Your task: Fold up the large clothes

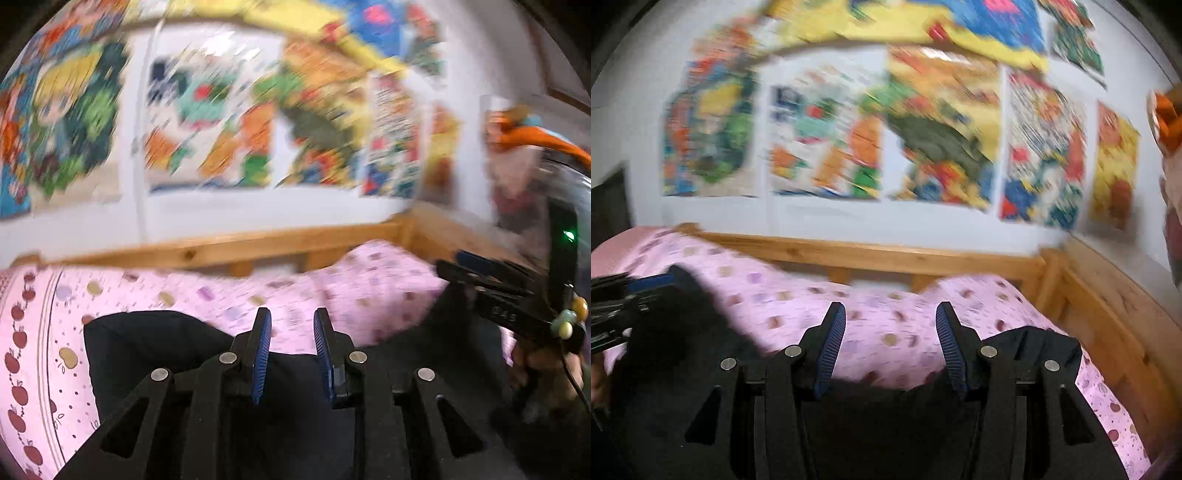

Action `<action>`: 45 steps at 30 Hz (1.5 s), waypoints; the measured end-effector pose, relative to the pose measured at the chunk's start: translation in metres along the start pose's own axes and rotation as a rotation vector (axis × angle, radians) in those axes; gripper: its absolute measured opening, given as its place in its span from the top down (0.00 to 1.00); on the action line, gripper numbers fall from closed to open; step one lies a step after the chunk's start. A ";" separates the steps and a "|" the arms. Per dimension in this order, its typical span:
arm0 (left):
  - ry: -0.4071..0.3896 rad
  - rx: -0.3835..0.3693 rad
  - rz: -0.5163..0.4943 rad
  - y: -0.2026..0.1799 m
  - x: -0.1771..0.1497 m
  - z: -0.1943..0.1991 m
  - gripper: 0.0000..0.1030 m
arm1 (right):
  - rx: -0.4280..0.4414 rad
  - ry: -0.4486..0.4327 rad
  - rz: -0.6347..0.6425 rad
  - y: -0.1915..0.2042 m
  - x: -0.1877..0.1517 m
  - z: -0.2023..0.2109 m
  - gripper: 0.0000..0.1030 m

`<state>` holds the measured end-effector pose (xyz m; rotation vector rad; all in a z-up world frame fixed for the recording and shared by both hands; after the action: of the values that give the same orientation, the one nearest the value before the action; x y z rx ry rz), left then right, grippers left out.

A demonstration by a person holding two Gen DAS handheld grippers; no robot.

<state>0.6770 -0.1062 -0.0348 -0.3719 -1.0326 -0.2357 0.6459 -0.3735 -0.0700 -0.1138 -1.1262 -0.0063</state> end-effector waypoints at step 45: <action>0.357 -0.041 -0.210 -0.037 -0.107 -0.005 0.86 | 0.149 0.155 0.039 0.015 -0.122 0.025 0.48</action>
<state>0.6142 -0.1402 -0.1231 -0.2460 -0.7138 -0.4942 0.5720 -0.3628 -0.1711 -0.0021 -0.9659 0.1013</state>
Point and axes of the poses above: each gripper's, at about its wrist camera, not at the fingertips, and z roughly against the way its jaws point, y to its left, x to its top, the point moved 1 cm from there along -z, roughly the way its jaws point, and after that the axes turned 6 degrees about z, right-handed, at the moved point
